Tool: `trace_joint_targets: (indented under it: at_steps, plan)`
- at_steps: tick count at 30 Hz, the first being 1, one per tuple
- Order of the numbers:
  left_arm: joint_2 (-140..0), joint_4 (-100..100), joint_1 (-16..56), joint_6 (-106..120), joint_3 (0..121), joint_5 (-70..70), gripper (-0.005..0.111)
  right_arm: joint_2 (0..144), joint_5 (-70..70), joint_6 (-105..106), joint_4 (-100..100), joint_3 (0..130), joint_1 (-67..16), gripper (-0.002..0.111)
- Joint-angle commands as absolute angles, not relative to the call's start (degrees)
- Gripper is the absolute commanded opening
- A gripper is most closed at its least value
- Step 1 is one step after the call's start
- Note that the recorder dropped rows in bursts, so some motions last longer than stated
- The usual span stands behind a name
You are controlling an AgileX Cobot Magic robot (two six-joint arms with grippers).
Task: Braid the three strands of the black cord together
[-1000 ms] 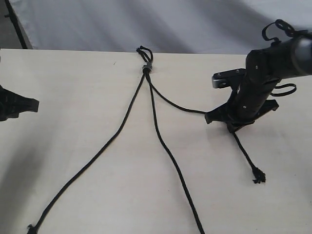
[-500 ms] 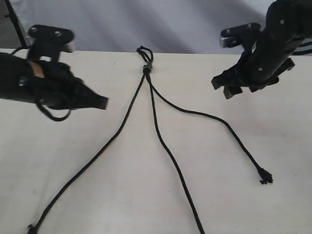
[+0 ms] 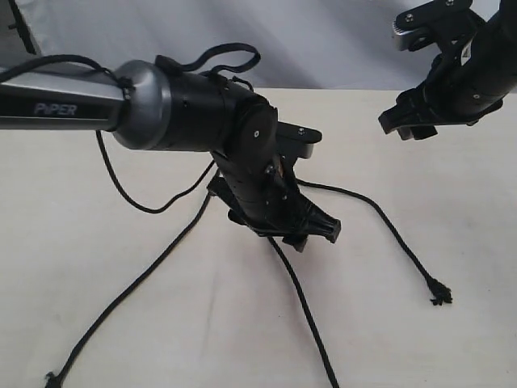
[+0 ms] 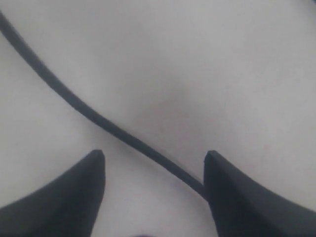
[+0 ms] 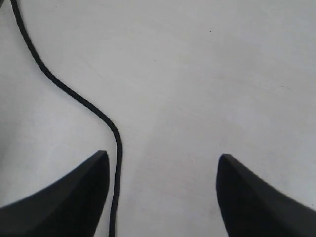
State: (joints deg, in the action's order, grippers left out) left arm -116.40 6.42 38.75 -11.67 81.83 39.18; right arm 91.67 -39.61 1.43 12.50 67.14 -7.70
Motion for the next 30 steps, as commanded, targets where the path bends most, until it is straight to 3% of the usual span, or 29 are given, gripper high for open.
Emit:
trace_joint_targets:
  at_steps: [1,11,14,20,30]
  plan:
    - [-120.0,6.5,39.0,-15.6,85.4,41.6,0.057,91.2,-39.0,1.6,13.1,66.9,-7.5,0.059]
    - [-125.2,6.2,39.0,-16.3,88.9,44.3,0.056,91.2,-37.9,1.2,13.0,66.9,-7.5,0.059]
    - [-125.7,6.0,39.0,-16.3,89.0,46.0,0.045,91.2,-37.6,1.2,13.0,66.9,-7.5,0.059]
    - [-125.6,5.3,39.0,-12.3,89.1,50.1,0.000,91.2,-37.4,1.2,13.0,66.9,-7.5,0.059]
    - [-117.9,-6.7,37.3,-12.4,89.2,55.2,0.000,91.2,-37.4,0.9,13.0,66.9,-7.5,0.059]
